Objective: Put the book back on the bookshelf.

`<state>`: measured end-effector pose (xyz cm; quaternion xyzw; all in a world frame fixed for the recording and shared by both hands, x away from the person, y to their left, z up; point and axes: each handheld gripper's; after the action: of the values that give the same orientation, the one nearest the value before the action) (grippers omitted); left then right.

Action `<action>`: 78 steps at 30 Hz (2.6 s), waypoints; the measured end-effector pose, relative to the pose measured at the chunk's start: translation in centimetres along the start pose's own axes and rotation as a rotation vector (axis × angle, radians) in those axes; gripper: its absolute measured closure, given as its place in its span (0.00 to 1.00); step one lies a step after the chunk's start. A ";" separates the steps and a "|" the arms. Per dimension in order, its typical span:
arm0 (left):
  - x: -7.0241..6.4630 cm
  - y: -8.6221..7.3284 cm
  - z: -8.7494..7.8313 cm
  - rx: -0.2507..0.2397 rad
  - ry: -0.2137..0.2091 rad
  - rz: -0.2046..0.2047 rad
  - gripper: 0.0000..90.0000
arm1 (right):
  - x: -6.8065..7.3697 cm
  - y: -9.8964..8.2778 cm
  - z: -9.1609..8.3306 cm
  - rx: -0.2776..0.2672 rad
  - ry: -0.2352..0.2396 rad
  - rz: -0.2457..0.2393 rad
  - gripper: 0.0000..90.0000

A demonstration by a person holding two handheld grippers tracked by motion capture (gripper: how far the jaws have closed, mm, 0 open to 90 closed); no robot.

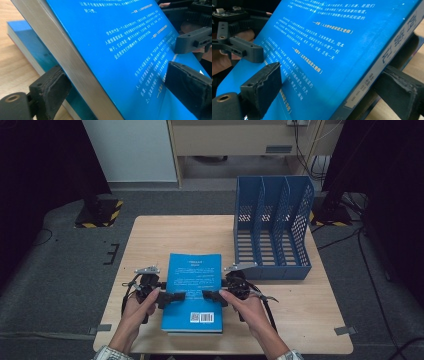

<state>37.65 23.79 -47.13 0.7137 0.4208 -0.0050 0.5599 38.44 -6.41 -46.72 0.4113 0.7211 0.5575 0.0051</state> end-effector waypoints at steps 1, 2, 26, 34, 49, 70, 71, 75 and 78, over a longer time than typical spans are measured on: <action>0.1 0.1 0.0 0.000 0.000 -0.001 0.07 | 0.0 0.2 0.0 -0.001 -0.002 -0.003 0.11; 0.2 0.3 0.1 0.001 0.001 0.000 0.08 | 0.1 0.3 0.1 -0.005 -0.004 -0.005 0.12; -1.1 4.2 -1.4 -0.059 0.076 0.113 0.23 | 1.5 4.5 -0.1 -0.063 -0.030 -0.112 0.26; -1.4 5.2 -1.7 -0.075 0.099 0.127 0.27 | 1.9 5.7 -0.1 -0.062 -0.039 -0.134 0.30; -1.8 6.8 -2.0 -0.086 0.135 0.154 0.33 | 2.1 7.8 -0.5 -0.087 -0.053 -0.183 0.39; -2.5 9.3 -2.1 -0.104 0.173 0.192 0.42 | 2.3 9.8 -1.4 -0.113 -0.059 -0.226 0.47; -2.5 9.3 -2.1 -0.103 0.174 0.194 0.43 | 2.3 9.9 -1.4 -0.115 -0.058 -0.233 0.47; -2.7 9.7 -2.2 -0.099 0.189 0.208 0.43 | 2.4 10.1 -1.4 -0.119 -0.059 -0.242 0.48; -2.7 10.0 -2.2 -0.104 0.197 0.216 0.44 | 2.4 10.4 -1.4 -0.125 -0.062 -0.247 0.49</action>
<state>40.99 23.72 -37.05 0.7217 0.3944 0.1472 0.5495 42.30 -5.66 -36.73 0.3351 0.7296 0.5836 0.1217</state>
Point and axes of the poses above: each handheld gripper's, and its own axes: z roughly forward along the jaws, y roughly out of its top, x roughly to its left, and after that the axes turned 13 degrees about -x, right-handed
